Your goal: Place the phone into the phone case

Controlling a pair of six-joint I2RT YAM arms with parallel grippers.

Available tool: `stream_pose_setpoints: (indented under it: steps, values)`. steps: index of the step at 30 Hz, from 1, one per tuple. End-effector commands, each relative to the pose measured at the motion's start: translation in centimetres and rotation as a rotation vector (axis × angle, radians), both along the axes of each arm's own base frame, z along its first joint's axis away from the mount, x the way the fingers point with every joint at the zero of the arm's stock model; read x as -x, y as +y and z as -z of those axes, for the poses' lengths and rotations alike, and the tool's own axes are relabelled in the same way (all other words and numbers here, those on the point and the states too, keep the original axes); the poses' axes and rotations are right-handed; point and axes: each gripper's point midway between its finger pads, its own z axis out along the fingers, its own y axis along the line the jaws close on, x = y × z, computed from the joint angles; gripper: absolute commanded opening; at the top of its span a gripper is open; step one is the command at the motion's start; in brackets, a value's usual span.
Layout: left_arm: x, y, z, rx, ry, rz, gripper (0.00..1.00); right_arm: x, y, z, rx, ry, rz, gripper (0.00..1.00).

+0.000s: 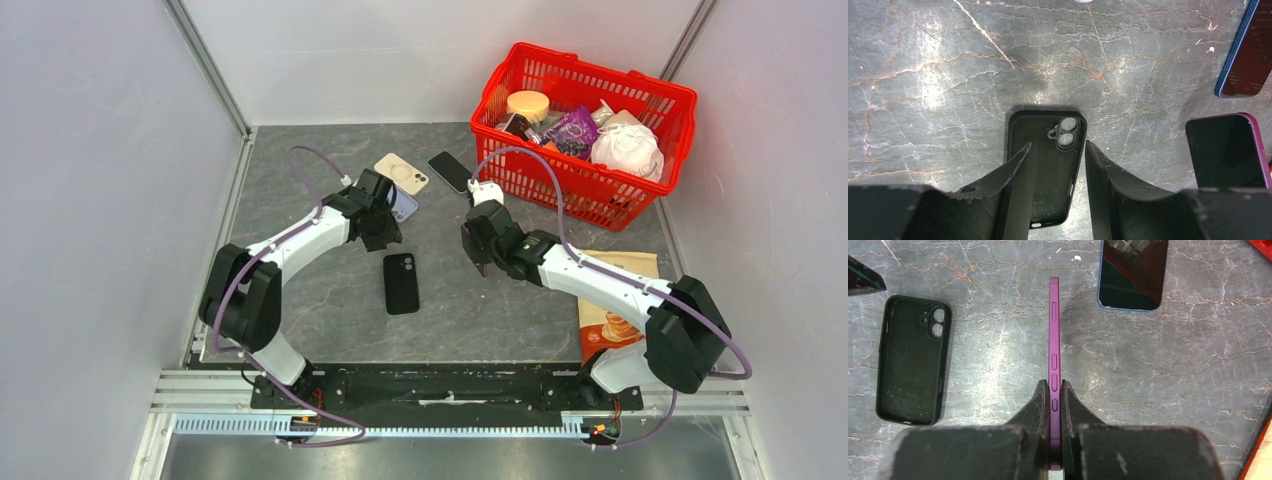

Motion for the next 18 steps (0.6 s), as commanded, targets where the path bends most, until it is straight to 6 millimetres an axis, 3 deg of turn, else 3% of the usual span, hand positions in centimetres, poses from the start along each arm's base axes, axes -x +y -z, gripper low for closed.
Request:
stream_pose_setpoints:
  steps: [1, 9, 18]
  values:
    - [-0.5, 0.5, 0.2, -0.023, -0.007, -0.165, 0.48, -1.0, 1.5, -4.4, -0.132, -0.058, -0.004, 0.00]
    - [-0.1, -0.4, 1.0, 0.016, 0.003, -0.539, 0.48, -0.6, 0.4, -5.4, -0.150, -0.071, 0.020, 0.00]
    - [-0.8, -0.9, 3.8, -0.002, 0.061, -0.663, 0.47, 0.2, -0.6, -6.0, -0.154, -0.077, 0.023, 0.00]
